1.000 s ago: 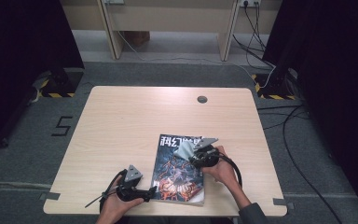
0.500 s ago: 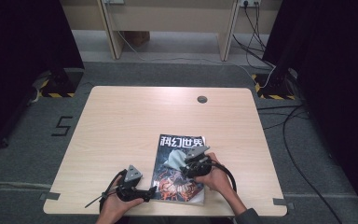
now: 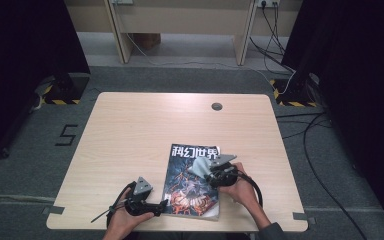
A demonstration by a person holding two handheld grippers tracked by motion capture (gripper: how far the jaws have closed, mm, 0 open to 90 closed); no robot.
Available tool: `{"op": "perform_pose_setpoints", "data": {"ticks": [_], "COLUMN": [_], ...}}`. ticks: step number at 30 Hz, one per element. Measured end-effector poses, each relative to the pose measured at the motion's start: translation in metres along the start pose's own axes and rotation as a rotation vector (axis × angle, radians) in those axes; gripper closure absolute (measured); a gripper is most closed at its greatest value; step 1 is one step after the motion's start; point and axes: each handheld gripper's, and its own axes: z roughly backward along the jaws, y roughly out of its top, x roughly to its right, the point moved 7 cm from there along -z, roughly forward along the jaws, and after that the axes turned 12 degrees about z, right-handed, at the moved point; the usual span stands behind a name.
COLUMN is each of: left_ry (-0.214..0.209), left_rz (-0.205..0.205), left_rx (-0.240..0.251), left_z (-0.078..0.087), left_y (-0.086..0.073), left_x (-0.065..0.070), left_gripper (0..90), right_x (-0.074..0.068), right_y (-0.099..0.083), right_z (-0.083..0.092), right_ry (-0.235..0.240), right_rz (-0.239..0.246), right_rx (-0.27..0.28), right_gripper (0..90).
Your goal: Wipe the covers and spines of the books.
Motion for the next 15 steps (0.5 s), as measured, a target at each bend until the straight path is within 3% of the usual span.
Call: {"op": "perform_pose_setpoints", "data": {"ticks": [8,11,15], "left_ry": [0.001,-0.001,0.000], "left_rz": [-0.003,-0.003,-0.001], "left_rx": [0.001,0.001,0.000], "left_z": [0.000,0.000,0.000], "left_y": [0.000,0.000,0.000], "left_x": [0.000,0.000,0.000], "left_gripper": [20.7,20.7,20.7], "right_x": [-0.052,-0.065,-0.074], "right_y": [0.002,-0.002,-0.009], "right_z": [0.008,0.015,0.024], "right_ry": [0.121,0.164,0.186], "right_rz": [0.104,0.127,0.117], "right_rx": [0.030,0.030,0.034], "right_gripper": [59.5,59.5,59.7]}}
